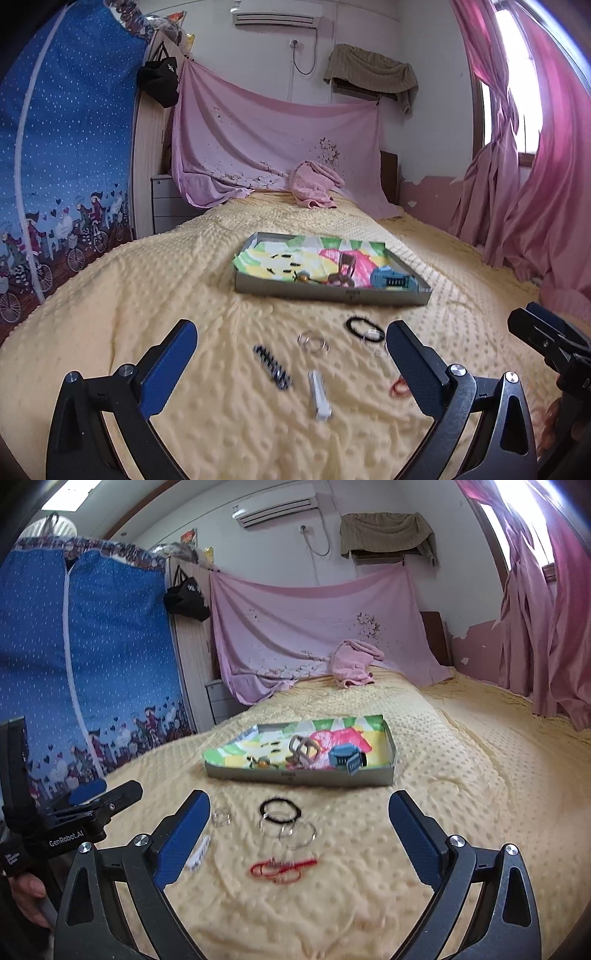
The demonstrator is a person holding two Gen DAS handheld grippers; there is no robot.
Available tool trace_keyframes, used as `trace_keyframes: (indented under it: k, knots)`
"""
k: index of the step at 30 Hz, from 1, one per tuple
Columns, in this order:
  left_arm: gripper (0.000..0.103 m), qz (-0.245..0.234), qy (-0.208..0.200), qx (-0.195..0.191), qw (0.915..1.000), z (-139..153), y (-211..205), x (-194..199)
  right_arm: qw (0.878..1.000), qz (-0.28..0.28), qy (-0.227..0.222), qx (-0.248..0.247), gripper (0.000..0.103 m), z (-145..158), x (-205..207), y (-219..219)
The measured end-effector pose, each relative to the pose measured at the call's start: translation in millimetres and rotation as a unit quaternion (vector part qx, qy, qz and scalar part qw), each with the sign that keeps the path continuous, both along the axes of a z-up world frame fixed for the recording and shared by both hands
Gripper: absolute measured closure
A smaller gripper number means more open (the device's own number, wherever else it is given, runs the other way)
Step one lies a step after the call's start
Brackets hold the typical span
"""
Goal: Organize jewelry
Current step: 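Withdraw both open grippers from the tray toward the remaining jewelry, then grasp the white hair clip with the left gripper while the right gripper grasps the red beaded bracelet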
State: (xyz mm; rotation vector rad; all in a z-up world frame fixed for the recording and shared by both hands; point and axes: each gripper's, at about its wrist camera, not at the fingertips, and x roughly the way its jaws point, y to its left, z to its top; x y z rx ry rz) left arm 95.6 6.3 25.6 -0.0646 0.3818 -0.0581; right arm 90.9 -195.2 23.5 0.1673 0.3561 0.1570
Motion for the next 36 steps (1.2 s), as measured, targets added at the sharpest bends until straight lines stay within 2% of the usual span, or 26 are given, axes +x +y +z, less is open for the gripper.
trace_keyframes:
  k: [8, 16, 24, 26, 28, 31, 32, 34, 36]
  knots:
    - [0.0, 0.003, 0.027, 0.012, 0.9996, -22, 2, -7, 0.999, 0.001, 0.025, -0.028, 0.008, -19, -4, 4]
    - [0.0, 0.006, 0.061, 0.021, 0.9979, -36, 5, 5, 0.997, 0.005, 0.077, -0.03, 0.008, -37, 16, 6]
    - [0.001, -0.032, 0.082, 0.035, 0.9955, -46, -4, 8, 0.995, 0.021, 0.099, -0.019, 0.008, -47, 24, 7]
    - [0.01, -0.046, 0.087, 0.035, 0.9945, -48, -6, 10, 0.994, 0.03, 0.107, -0.017, 0.013, -50, 27, 9]
    - [0.026, -0.055, 0.097, 0.036, 0.9931, -50, -9, 13, 0.992, 0.04, 0.118, -0.014, 0.02, -53, 31, 10]
    - [0.041, -0.068, 0.111, 0.033, 0.991, -54, -12, 17, 0.989, 0.054, 0.136, -0.009, 0.029, -59, 39, 12]
    - [0.044, -0.074, 0.114, 0.032, 0.9903, -55, -13, 18, 0.988, 0.059, 0.141, -0.008, 0.033, -61, 42, 12]
    - [0.054, -0.084, 0.118, 0.034, 0.9889, -56, -16, 19, 0.986, 0.068, 0.152, -0.007, 0.036, -64, 50, 15]
    - [0.059, -0.095, 0.126, 0.039, 0.9868, -59, -21, 22, 0.985, 0.075, 0.157, -0.012, 0.04, -67, 58, 18]
